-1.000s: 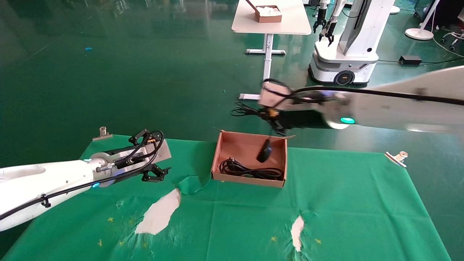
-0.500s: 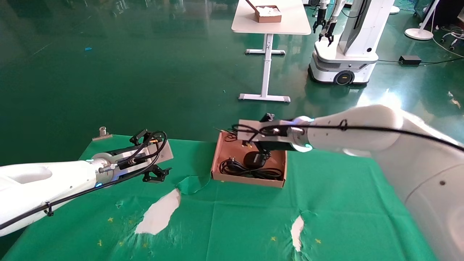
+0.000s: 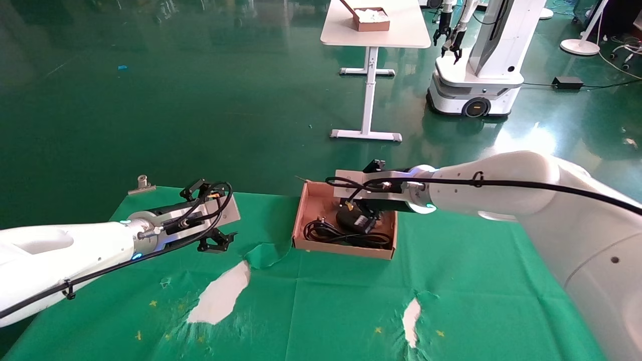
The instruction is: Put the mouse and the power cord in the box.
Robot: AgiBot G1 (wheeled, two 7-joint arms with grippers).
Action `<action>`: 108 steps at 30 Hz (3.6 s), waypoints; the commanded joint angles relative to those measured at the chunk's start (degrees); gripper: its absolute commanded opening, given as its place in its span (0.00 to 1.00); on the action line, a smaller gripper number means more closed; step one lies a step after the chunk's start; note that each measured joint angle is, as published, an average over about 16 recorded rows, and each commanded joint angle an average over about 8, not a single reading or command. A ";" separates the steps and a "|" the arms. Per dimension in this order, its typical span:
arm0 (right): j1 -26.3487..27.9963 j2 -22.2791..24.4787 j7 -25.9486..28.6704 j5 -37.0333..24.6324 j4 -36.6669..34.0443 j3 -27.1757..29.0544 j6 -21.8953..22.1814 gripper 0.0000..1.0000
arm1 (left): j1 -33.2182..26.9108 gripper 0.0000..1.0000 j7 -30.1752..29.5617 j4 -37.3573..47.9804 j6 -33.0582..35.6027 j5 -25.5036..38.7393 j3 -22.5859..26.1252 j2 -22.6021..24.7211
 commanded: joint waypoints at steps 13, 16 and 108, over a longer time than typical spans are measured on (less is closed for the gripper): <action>-2.32 3.20 1.03 4.24 3.67 2.82 -3.65 1.00 | 0.00 1.00 0.29 0.22 -0.08 -0.42 0.00 0.09; -4.09 5.36 1.87 7.39 6.05 4.42 -5.81 1.00 | 0.00 1.00 0.29 0.22 -0.08 -0.42 0.00 0.09; -35.81 44.07 16.80 63.87 48.59 32.96 -44.56 1.00 | 31.34 1.00 26.86 -17.11 64.23 -72.86 -64.59 -18.88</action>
